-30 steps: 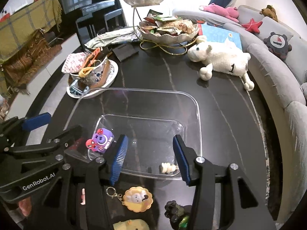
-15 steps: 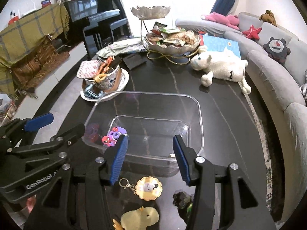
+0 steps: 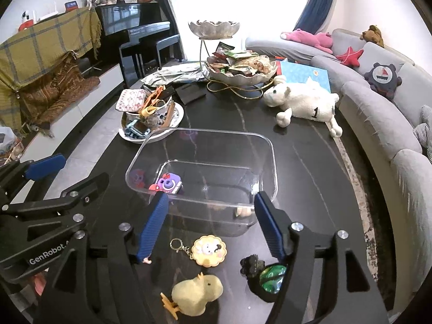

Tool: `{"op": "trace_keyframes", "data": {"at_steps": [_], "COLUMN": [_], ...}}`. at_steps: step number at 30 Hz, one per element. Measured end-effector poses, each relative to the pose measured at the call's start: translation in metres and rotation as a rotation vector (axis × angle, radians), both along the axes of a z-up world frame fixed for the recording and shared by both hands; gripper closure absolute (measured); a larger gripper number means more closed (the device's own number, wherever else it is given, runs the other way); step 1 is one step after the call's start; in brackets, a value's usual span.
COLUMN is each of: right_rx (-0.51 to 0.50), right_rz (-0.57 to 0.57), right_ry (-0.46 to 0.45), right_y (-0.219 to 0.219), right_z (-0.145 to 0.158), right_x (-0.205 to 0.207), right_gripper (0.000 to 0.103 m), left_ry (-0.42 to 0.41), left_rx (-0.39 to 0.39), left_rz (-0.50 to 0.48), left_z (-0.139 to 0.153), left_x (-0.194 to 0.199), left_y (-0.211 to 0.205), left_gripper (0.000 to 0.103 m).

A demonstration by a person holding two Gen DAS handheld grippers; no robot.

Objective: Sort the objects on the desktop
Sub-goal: 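Withdraw both open tools from the clear box back over the table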

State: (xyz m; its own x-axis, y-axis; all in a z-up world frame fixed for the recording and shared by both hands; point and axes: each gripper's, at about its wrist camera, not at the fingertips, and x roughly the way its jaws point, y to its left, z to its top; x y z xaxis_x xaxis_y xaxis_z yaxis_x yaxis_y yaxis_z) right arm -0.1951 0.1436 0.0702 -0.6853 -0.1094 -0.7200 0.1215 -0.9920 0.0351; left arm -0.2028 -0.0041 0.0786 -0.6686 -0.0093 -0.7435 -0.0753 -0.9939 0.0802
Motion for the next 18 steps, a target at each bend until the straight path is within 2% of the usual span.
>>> {"op": "trace_keyframes", "data": {"at_steps": [3,7,18], "right_rx": [-0.009,-0.013,-0.011], "right_rz": [0.003,-0.003,0.001], "right_ry": [0.003,0.008,0.043], "right_y": [0.000,0.001,0.000], "right_z": [0.001,0.003,0.011], "right_x": [0.009,0.020,0.062], "right_gripper": [0.034,0.023,0.022], "left_ry": [0.003,0.017,0.081], "left_rx": [-0.005,-0.015,-0.049], "left_rz": [-0.001,0.002,-0.003], "left_z": [0.003,0.006,0.016], "left_x": [0.010,0.025,0.071], "left_y": [-0.002,-0.003,-0.002], "left_gripper": [0.032,0.032,0.032]}}
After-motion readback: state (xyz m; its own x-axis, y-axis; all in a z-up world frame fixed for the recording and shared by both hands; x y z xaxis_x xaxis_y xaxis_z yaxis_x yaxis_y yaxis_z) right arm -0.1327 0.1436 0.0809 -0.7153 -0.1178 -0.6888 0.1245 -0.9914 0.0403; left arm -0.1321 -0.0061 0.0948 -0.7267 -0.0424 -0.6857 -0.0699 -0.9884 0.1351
